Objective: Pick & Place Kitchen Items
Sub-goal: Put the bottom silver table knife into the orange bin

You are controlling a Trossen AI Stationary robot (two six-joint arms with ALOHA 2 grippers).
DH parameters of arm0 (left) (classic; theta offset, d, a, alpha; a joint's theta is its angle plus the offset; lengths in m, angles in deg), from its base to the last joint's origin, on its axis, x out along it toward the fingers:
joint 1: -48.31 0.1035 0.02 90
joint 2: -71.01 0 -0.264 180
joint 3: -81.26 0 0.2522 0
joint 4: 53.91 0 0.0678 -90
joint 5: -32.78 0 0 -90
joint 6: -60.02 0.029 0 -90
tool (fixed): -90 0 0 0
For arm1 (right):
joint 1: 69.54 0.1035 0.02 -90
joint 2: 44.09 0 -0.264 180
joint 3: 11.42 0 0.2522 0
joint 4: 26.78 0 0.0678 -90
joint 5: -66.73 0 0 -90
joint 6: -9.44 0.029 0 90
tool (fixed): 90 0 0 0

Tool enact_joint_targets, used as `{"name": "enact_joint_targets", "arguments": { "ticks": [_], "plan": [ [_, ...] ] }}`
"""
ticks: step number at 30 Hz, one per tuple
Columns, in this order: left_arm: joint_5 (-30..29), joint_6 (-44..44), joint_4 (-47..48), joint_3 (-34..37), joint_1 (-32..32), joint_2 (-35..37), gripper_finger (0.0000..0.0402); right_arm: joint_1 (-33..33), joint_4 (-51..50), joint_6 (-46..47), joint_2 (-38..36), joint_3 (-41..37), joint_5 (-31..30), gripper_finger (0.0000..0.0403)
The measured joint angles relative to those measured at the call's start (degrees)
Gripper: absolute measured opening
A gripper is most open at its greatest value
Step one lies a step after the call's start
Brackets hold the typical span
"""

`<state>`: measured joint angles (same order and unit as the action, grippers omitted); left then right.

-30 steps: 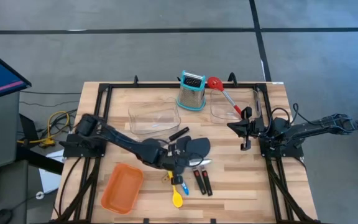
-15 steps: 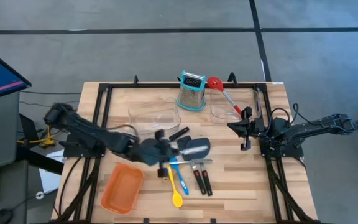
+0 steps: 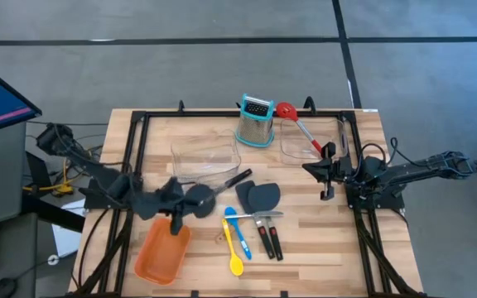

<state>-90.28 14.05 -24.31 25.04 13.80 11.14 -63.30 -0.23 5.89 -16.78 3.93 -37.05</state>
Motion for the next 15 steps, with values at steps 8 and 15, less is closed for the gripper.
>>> {"name": "enact_joint_targets", "arguments": {
  "ticks": [8,15],
  "plan": [
    [-3.62,-19.78,-0.19,4.87,-9.63,-4.35,0.0008,-0.03,0.89,-0.01,-0.02,0.02,-0.02,0.0],
    [-17.78,-30.62,-0.58,5.21,-21.0,-7.06,0.0008,-0.02,1.27,0.0,-0.02,0.02,-0.02,0.0]
  ]
}}
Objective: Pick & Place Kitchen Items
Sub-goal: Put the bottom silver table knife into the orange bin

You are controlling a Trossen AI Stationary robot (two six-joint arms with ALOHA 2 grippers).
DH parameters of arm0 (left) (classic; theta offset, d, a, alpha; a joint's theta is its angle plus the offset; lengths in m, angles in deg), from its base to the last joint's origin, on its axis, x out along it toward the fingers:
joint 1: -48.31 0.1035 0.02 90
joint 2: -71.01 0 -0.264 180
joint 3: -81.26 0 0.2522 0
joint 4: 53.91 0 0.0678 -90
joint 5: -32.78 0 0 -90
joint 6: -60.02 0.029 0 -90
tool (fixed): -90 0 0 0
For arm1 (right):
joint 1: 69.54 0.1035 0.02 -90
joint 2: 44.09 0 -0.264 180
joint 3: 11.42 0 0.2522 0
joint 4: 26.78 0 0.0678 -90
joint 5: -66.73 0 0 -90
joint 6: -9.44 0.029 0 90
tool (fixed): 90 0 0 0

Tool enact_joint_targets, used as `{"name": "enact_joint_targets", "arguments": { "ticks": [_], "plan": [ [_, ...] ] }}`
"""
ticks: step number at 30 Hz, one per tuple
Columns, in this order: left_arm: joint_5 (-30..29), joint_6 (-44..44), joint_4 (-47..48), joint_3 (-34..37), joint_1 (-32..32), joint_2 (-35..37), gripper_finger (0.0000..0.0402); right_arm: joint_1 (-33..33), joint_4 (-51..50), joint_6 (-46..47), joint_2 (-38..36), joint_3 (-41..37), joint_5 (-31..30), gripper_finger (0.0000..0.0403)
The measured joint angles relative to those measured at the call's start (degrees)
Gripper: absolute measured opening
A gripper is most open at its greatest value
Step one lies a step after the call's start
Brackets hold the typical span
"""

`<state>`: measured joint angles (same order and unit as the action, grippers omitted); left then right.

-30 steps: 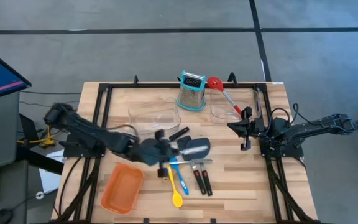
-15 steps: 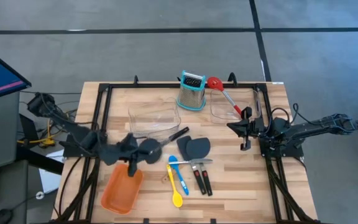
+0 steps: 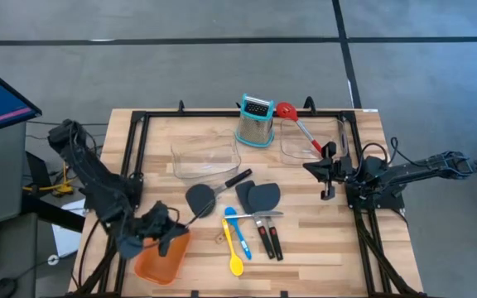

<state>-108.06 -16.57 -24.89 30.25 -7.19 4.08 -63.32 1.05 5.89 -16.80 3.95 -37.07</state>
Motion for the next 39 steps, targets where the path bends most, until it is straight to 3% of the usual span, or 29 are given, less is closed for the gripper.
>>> {"name": "enact_joint_targets", "arguments": {
  "ticks": [6,13,21,30,39],
  "plan": [
    [-4.39,-6.61,-0.2,0.0,-3.48,-5.01,0.0008,0.0,0.04,0.02,0.02,0.0,0.0,0.0],
    [-0.95,-19.19,-0.93,0.0,-7.67,-13.77,0.0008,0.02,0.04,0.02,0.02,0.0,0.0,0.0],
    [0.65,-26.64,-1.3,-0.02,-9.48,-16.12,0.0008,0.02,0.04,0.13,0.02,0.0,0.0,0.0],
    [2.24,-25.58,-1.07,-1.05,-7.0,-15.99,0.0007,0.02,0.04,0.11,0.02,0.0,0.0,0.0],
    [11.58,-11.34,7.17,-10.36,1.39,-15.95,0.0004,0.02,0.04,0.02,0.02,0.0,-0.01,0.0]
  ]
}}
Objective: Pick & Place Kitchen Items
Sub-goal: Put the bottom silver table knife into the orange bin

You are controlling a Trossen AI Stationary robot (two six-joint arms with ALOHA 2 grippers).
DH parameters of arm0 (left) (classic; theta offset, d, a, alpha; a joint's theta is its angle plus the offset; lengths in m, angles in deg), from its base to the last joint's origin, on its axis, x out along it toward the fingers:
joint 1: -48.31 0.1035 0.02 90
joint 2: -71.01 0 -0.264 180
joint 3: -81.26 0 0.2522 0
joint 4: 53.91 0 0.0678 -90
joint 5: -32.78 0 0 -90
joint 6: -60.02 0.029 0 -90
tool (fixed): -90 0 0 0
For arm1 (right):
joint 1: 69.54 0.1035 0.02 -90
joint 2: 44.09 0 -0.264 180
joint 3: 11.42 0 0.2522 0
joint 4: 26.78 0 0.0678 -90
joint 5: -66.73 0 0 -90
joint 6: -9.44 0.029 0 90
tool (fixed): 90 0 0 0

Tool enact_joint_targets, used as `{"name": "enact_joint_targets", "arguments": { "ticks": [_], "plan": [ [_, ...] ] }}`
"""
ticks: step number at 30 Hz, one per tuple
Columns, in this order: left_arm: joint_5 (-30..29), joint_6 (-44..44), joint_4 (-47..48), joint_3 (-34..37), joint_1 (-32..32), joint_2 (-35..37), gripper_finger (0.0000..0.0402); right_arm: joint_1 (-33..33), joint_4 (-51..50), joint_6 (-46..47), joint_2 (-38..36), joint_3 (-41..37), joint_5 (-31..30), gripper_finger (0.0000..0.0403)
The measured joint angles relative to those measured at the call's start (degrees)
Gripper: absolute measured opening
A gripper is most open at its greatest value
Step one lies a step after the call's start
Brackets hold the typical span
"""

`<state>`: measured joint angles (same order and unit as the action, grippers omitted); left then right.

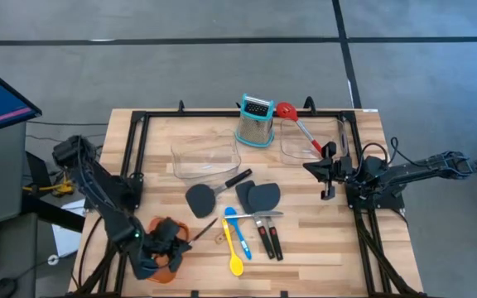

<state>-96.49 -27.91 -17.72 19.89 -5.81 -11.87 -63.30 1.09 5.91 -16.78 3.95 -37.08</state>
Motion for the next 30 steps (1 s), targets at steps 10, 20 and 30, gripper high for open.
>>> {"name": "enact_joint_targets", "arguments": {
  "ticks": [10,20,30],
  "plan": [
    [-2.69,11.54,14.38,-7.87,6.29,5.9,0.0003,0.11,-1.31,0.64,0.0,0.0,0.01,0.0],
    [0.87,12.1,35.28,-14.59,6.96,5.55,0.0003,0.11,-3.26,6.01,0.04,0.02,0.23,0.0],
    [11.81,1.53,38.07,-17.73,2.47,-3.36,0.0003,0.11,-3.41,7.93,0.74,0.02,-1.48,0.0]
  ]
}}
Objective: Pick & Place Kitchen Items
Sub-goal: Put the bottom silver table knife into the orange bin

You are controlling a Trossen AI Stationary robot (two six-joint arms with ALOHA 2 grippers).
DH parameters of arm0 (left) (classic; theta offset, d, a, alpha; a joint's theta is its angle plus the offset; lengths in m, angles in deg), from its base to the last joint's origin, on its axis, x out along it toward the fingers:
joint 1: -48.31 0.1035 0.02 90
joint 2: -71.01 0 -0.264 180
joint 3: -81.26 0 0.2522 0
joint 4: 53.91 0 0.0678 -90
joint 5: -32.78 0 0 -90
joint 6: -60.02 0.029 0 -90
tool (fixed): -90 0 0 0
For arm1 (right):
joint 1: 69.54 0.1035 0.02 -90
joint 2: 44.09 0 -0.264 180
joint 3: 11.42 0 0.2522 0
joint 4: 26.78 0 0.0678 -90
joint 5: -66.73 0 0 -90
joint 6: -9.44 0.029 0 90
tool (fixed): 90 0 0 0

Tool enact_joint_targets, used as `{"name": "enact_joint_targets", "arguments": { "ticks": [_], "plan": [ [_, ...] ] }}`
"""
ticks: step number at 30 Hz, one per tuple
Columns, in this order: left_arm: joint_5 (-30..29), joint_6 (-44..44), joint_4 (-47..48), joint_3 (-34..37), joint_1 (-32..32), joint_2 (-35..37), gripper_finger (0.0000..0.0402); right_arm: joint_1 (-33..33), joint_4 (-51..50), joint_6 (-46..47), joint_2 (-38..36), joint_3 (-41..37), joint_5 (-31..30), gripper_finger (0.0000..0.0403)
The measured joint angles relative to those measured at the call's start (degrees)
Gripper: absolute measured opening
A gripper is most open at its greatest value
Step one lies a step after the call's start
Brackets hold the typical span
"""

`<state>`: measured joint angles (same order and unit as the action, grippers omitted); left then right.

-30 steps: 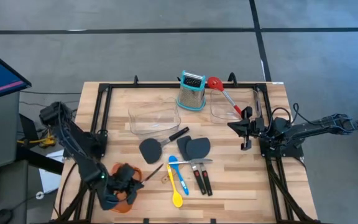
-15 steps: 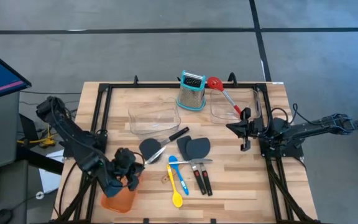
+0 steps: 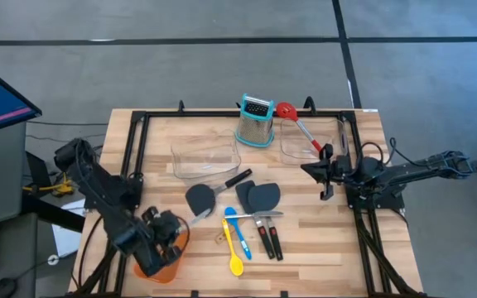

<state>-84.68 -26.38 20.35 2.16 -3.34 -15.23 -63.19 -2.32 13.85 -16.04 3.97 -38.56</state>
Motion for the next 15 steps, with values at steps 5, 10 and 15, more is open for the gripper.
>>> {"name": "enact_joint_targets", "arguments": {
  "ticks": [5,10,15],
  "plan": [
    [-4.8,-15.88,0.02,-0.63,-6.93,-3.05,0.0003,-0.15,0.78,-0.34,0.05,0.0,-0.2,0.0],
    [-7.92,-27.09,0.6,-0.63,-10.21,-7.67,0.0003,-0.15,1.43,-1.81,0.06,0.0,-0.21,0.0],
    [-2.92,-28.57,0.36,-0.61,-9.36,-12.88,0.0003,-0.13,1.44,-1.97,0.07,0.0,-0.21,0.0]
  ]
}}
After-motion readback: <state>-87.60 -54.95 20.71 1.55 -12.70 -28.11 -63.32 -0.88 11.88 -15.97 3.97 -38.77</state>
